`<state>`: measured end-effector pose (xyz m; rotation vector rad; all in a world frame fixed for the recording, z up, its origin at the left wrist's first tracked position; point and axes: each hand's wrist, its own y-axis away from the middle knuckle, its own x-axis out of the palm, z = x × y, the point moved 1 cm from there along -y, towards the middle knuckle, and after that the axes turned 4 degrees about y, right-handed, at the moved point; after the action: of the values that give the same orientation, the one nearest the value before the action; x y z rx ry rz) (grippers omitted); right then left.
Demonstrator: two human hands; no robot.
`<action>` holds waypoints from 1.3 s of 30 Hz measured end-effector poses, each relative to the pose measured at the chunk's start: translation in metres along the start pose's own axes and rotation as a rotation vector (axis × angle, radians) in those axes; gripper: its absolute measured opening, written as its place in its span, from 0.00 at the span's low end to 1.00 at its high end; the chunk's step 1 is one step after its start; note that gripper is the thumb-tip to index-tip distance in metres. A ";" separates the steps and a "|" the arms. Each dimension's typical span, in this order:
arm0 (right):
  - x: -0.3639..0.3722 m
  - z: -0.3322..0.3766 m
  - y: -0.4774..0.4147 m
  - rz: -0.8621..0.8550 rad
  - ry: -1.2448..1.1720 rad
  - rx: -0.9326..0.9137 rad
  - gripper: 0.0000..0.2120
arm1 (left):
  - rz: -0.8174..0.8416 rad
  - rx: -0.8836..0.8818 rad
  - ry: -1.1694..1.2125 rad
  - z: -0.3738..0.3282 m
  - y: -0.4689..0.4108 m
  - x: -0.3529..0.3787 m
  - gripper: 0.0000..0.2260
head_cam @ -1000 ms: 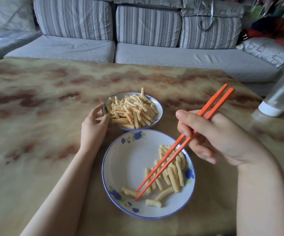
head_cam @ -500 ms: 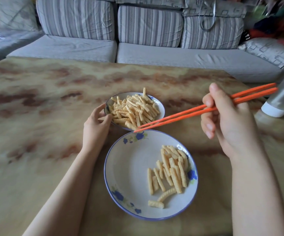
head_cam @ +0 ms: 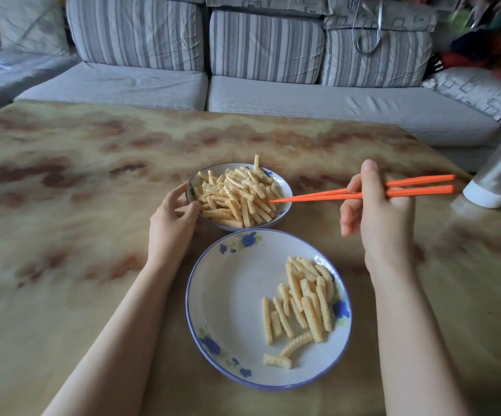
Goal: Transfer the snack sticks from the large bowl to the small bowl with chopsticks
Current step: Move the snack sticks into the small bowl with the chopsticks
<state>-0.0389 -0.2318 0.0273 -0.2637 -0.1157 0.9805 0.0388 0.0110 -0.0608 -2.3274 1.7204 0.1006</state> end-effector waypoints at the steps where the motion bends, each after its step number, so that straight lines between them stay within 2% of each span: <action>1: -0.001 0.001 0.000 0.013 0.004 0.000 0.20 | -0.001 0.000 -0.002 0.000 0.000 0.000 0.18; 7: -0.018 0.018 0.000 0.079 -0.062 -0.027 0.19 | -0.001 0.001 -0.006 -0.002 0.001 0.000 0.18; 10: -0.028 0.028 0.002 0.257 -0.120 -0.021 0.20 | -0.002 -0.001 -0.014 -0.002 0.001 0.000 0.18; 15: -0.042 0.047 0.013 0.537 0.075 0.010 0.19 | -0.001 0.001 -0.013 -0.002 0.000 0.000 0.18; 26: -0.040 0.046 0.021 0.702 0.173 0.073 0.18 | -0.005 0.013 -0.026 -0.003 0.001 0.000 0.18; 32: -0.030 0.044 0.022 0.685 0.159 0.073 0.19 | -0.011 0.008 -0.044 -0.006 0.003 0.000 0.18; 39: -0.026 0.038 0.014 0.450 -0.016 0.010 0.21 | -0.012 -0.007 -0.023 -0.006 0.003 0.000 0.18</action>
<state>-0.0727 -0.2395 0.0607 -0.2785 -0.0663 1.4294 0.0354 0.0092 -0.0554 -2.3316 1.6980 0.1304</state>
